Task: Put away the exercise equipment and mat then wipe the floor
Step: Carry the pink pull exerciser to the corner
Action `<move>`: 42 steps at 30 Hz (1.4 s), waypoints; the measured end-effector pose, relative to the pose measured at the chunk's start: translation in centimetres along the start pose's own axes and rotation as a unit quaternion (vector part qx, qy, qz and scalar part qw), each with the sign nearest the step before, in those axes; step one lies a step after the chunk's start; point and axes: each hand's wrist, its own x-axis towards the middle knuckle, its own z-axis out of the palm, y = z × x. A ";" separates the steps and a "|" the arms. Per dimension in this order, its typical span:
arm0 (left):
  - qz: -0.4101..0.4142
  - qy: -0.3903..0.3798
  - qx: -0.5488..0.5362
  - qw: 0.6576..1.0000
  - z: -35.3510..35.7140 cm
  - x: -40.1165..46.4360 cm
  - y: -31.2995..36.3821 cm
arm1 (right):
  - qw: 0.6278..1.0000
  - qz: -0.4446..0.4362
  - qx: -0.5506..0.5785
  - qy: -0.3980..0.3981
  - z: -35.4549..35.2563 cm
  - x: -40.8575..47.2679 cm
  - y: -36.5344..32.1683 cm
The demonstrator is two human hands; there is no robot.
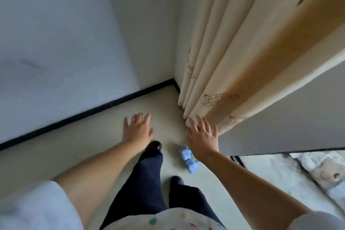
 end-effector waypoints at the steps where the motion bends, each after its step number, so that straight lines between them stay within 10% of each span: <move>1: -0.019 -0.004 -0.007 1.000 0.8 -1.8 0.0 | 1.000 -0.023 -0.013 -0.006 0.1 -0.3 0.0; 10: -0.232 0.039 -0.102 0.967 5.8 -18.0 -2.9 | 0.947 -0.287 -0.135 -0.043 1.8 -4.7 -8.8; 19: -0.520 0.083 -0.221 0.821 13.5 -38.6 -8.4 | 0.807 -0.533 -0.246 -0.061 8.4 -17.2 -22.7; 31: -0.700 0.038 -0.261 0.664 28.0 -73.8 -8.1 | 0.633 -0.722 -0.254 -0.115 25.2 -50.0 -34.7; 42: -0.774 0.058 -0.273 0.568 34.5 -89.2 -14.2 | 0.514 -0.792 -0.317 -0.091 34.3 -65.3 -46.0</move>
